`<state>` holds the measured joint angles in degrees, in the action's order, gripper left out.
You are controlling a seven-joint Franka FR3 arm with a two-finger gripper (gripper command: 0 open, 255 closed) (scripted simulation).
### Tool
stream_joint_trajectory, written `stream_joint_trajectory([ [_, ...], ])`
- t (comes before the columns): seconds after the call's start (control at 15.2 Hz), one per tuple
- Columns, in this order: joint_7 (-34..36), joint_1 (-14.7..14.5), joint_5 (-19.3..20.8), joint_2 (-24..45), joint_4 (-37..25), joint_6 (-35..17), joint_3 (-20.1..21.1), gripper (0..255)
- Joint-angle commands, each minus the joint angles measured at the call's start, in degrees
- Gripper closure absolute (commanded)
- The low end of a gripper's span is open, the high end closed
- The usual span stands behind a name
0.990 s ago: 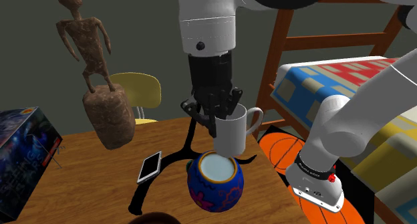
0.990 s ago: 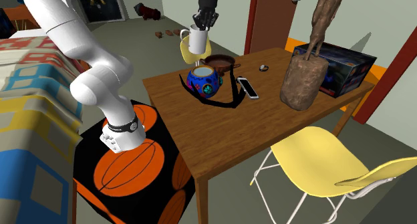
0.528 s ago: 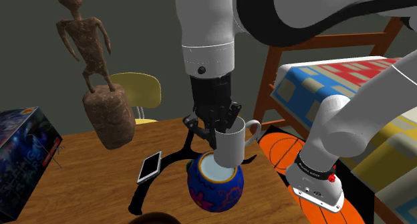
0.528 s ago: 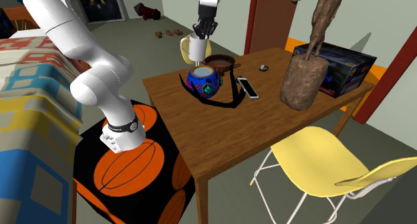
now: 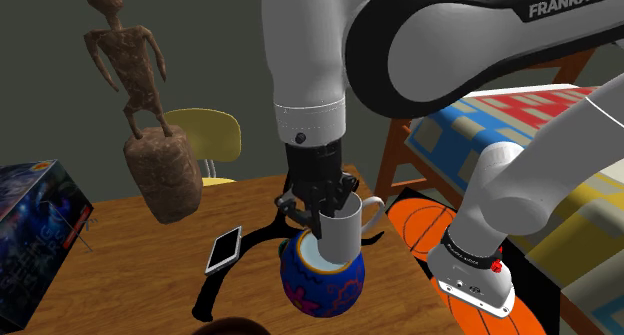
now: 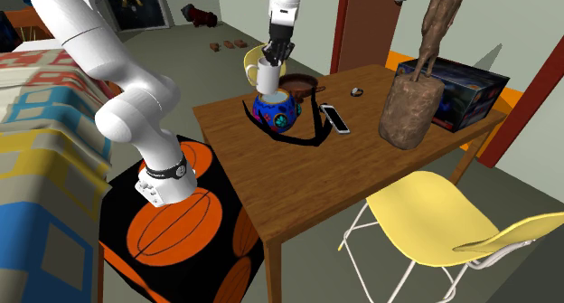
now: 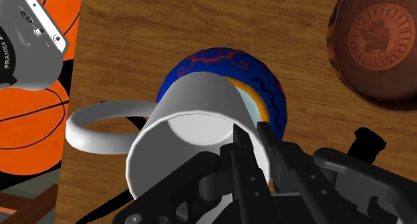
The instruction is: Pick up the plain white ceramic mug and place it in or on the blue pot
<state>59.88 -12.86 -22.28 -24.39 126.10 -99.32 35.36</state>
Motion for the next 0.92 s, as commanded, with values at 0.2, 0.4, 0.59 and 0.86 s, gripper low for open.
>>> stream_joint_trajectory([
  [0.2, -0.1, -0.1, -0.2, 0.2, 1.4, -1.6, 0.4, 255],
  [0.4, -0.1, -0.1, -0.2, 0.2, 1.4, -1.6, 0.4, 255],
  [0.59, -0.1, -0.1, -0.2, 0.2, 1.4, -1.6, 0.4, 0],
  [0.86, -0.1, -0.1, -0.2, 0.2, 1.4, -1.6, 0.4, 0],
])
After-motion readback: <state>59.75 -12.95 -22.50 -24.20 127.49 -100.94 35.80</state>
